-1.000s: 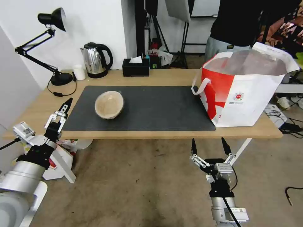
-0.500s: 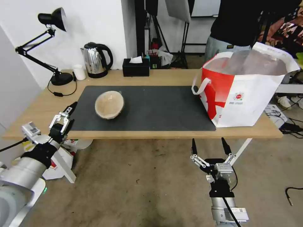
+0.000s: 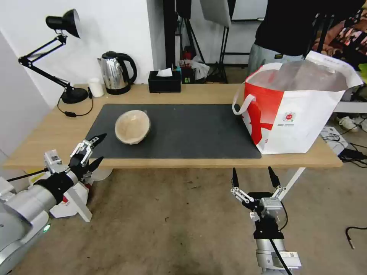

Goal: Pick up the trash from the table and place it into the takeout bag.

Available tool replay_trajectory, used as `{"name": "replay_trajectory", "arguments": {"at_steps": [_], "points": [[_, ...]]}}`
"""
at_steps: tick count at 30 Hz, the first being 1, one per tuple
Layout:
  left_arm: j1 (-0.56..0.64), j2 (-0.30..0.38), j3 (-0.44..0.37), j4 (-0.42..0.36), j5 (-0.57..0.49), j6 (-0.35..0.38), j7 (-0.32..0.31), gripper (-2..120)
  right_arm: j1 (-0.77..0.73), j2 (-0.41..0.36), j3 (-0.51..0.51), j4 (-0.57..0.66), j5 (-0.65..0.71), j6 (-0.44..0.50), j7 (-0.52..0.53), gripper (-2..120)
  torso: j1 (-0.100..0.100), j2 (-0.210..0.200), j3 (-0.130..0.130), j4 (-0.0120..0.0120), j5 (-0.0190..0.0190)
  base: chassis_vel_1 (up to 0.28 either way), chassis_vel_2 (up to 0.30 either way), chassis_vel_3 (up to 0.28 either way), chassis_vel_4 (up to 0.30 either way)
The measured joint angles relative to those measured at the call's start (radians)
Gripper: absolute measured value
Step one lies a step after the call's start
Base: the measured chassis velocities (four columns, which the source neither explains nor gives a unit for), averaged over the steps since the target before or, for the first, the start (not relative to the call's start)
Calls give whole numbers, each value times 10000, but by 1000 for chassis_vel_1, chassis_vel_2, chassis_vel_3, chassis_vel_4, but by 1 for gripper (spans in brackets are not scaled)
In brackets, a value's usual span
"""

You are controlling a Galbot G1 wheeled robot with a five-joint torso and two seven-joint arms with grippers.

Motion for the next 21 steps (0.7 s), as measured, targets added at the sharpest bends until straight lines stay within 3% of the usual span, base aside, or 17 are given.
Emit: {"name": "replay_trajectory", "arguments": {"at_steps": [4,5,6,7,12,21], "points": [[-88,219,48,232,-58,168,-29,100,0,0,0,0,0,0,0,100,-1,1,0,4,0,0,0,0,0],[-345,948,292,1040,-35,591,46,100,1,-1,0,0,0,0,0,100,-1,0,0,2,-1,0,0,0,0],[-495,1386,425,1468,2,812,107,100,-1,0,-1,0,0,0,-1,100,1,0,0,-11,-4,0,0,0,0],[-581,1576,479,1698,35,869,132,100,2,0,0,1,0,0,0,100,2,-1,1,-8,-4,0,0,0,0],[-762,1728,561,2153,142,732,301,100,0,0,0,1,0,0,-1,100,1,0,0,2,1,0,0,0,0],[-1029,2022,527,2408,244,606,372,100,0,0,0,0,0,0,-1,100,0,0,0,-1,0,0,0,0,0]]}}
